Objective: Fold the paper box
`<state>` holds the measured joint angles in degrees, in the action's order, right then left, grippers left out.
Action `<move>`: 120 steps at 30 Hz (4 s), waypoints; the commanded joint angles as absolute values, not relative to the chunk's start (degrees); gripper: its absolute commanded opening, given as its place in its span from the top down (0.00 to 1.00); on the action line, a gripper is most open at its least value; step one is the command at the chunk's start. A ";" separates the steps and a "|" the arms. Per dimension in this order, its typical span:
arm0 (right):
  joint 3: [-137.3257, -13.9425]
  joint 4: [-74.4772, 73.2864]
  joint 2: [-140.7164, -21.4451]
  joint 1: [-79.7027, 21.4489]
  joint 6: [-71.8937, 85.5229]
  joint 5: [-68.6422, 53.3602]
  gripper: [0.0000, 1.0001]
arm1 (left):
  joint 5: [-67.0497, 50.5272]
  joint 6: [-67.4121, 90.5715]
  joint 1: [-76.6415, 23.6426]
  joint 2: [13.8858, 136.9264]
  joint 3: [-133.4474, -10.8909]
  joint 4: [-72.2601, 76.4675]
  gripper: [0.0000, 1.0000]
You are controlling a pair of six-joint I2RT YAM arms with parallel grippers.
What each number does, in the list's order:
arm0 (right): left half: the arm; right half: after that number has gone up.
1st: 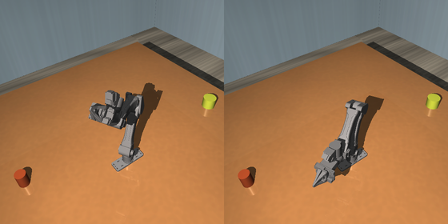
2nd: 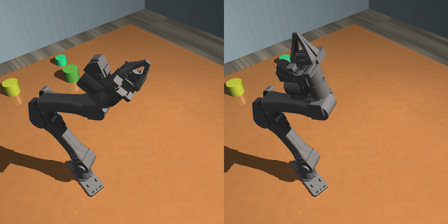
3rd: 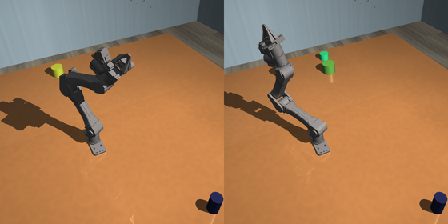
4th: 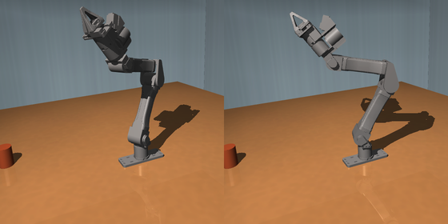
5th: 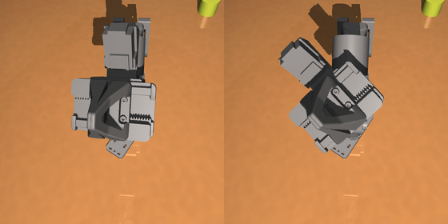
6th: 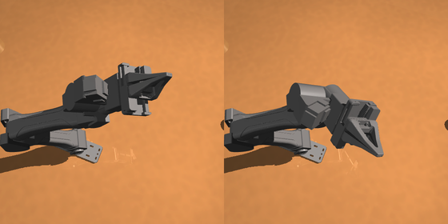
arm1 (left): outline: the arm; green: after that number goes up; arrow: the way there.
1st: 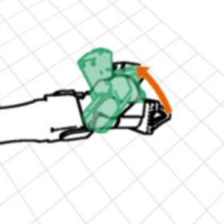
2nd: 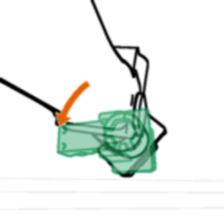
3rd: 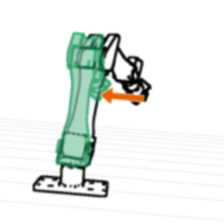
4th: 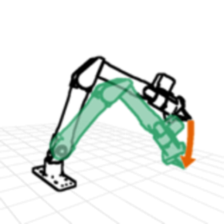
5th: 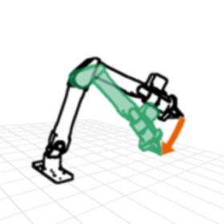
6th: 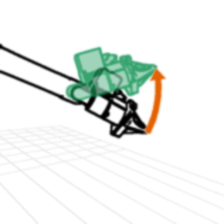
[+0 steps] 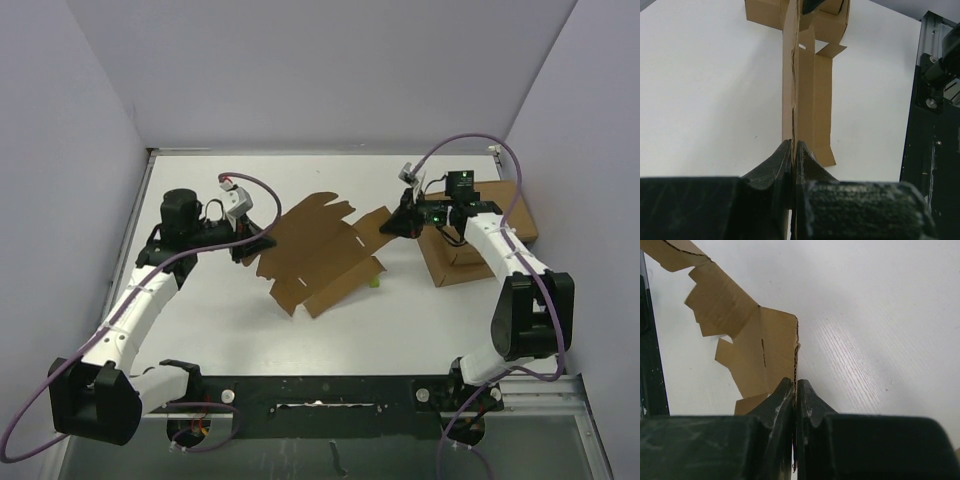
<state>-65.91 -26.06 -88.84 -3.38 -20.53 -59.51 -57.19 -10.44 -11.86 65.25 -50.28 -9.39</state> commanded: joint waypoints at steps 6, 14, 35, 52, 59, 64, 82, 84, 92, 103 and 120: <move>-59.28 -3.75 -86.38 -13.14 -8.32 -47.37 1.00 | -53.63 -11.38 -11.56 62.13 -64.02 -22.59 1.00; -51.59 20.13 -89.83 -18.23 -0.81 -37.69 1.00 | -48.48 -15.34 -12.81 62.21 -65.44 -31.12 1.00; -55.57 22.15 -95.44 -18.72 3.02 -40.48 1.00 | -24.14 -26.79 -16.29 75.74 -79.62 -37.49 1.00; -58.72 23.43 -103.29 -17.03 6.14 -50.87 0.84 | -17.39 -33.34 -21.27 72.57 -70.61 -31.05 1.00; -63.56 11.06 -103.72 -14.88 -0.77 -53.19 0.69 | -19.23 -34.28 -21.30 72.03 -70.40 -30.84 1.00; -67.71 3.42 -105.36 -12.71 -3.25 -56.23 0.59 | -20.90 -34.23 -21.27 71.68 -70.13 -30.92 1.00; -80.25 -15.88 -111.16 -13.38 -16.01 -52.45 0.40 | -25.96 -34.23 -21.28 70.73 -70.53 -31.20 1.00; -81.23 -17.07 -111.78 -13.74 -17.08 -52.55 0.40 | -26.49 -34.30 -21.27 70.67 -70.64 -31.39 1.00; -81.79 -19.03 -111.26 -13.89 -20.47 -54.94 0.76 | -27.41 -34.50 -21.27 70.10 -71.14 -32.08 1.00; -70.15 -1.93 -101.75 -13.85 -14.08 -52.99 1.00 | -31.13 -23.90 -21.53 68.11 -71.09 -35.53 1.00; -61.41 10.28 -97.08 -15.41 -10.73 -50.28 1.00 | -39.34 -0.92 -21.80 70.88 -66.82 -32.69 1.00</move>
<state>-61.56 6.02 -99.81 -15.09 -11.44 -49.50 -36.86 -6.50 -21.45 68.73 -66.13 -34.68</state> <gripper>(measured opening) 0.038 0.014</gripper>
